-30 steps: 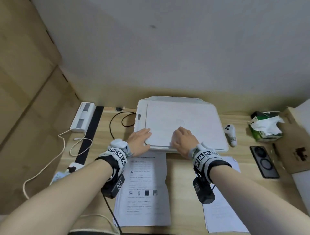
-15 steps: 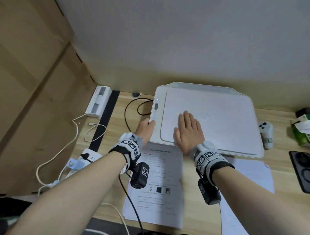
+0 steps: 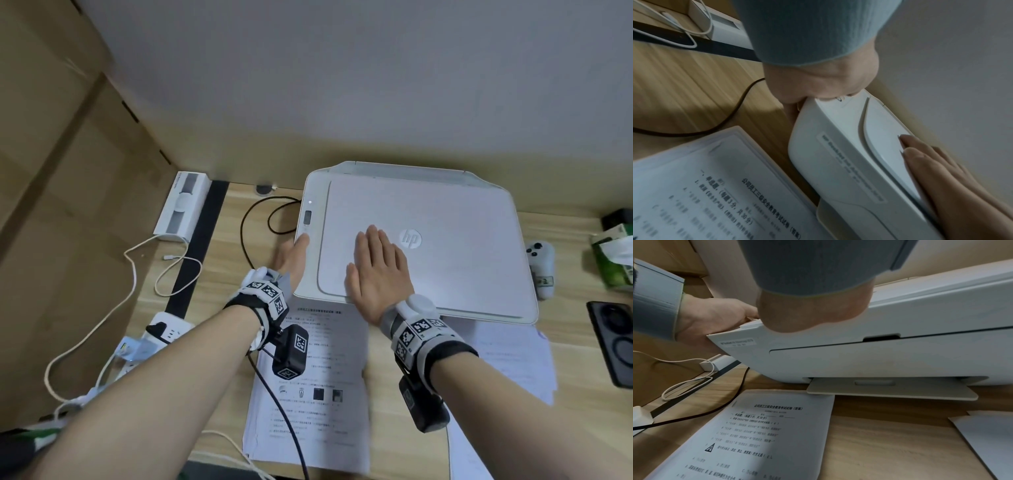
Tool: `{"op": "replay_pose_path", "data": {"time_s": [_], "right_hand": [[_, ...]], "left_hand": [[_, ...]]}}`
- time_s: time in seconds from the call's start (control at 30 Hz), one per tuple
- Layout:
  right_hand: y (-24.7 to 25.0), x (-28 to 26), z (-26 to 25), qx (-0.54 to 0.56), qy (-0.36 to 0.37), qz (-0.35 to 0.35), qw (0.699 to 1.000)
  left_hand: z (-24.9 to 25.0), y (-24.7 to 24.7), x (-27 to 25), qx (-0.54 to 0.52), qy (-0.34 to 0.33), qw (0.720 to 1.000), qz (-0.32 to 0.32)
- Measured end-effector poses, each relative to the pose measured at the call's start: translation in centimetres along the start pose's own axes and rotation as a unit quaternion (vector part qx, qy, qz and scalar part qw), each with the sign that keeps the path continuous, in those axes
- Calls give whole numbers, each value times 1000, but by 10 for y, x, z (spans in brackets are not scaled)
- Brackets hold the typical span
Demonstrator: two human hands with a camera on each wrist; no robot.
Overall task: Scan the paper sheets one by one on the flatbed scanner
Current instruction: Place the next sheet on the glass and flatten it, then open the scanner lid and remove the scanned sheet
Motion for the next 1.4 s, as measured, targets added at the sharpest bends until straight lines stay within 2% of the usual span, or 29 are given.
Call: {"op": "replay_pose_path", "data": {"time_s": [0.23,0.37,0.43,0.47,0.53,0.6,0.63,0.7,0.77,0.87,0.97,1.03,1.1,1.27,1.3,1.4], "right_hand": [[1,-2,-1,5,3,4,1000],[2,-3,-1,8,6,-3,1000],[4,-3,-1,16,6,-4,1000],[7,-3,0,22,8,-8,1000],[14,-4,3,32,26,-31,999],[23,-6,12,34,55,-48,997],[28,-9,19,29,61,-48,997],[35,-24,33,20,45,-40,998],[37,-48,52,24,1,-43,999],[30,-73,75,29,-36,-58,997],[30,-99,87,21,-57,-61,996],[33,-108,90,20,-64,-49,996],[44,-114,90,22,-74,-32,997],[98,-115,91,94,-120,19,988],[113,-113,90,92,-117,43,988],[148,-103,84,84,-113,114,983]], "left_hand": [[-5,1,3,24,-21,999,1],[-1,6,8,19,29,999,-34],[6,11,7,85,50,993,-59],[15,13,3,122,36,990,-55],[32,14,-11,211,-43,976,-28],[40,8,-23,324,-136,935,-42],[38,2,-27,383,-161,906,-83],[28,-10,-40,510,-170,823,-185],[15,-21,-47,623,-171,728,-229],[22,-24,-49,722,-197,635,-194],[38,-31,-57,776,-312,524,-160],[43,-36,-65,783,-355,485,-158],[45,-34,-73,782,-378,475,-141],[84,-17,-80,719,-451,519,-101],[99,-14,-81,697,-468,537,-82],[126,-3,-81,598,-487,637,-24]]}}
Point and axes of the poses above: each hand's wrist, its own x-axis towards the middle knuckle, its own y-axis out of the back of the hand, z = x × y, the point moved 2 cm from there along x, towards the middle knuckle, and after that the axes turned 13 degrees about -z, right-handed, at the moved point
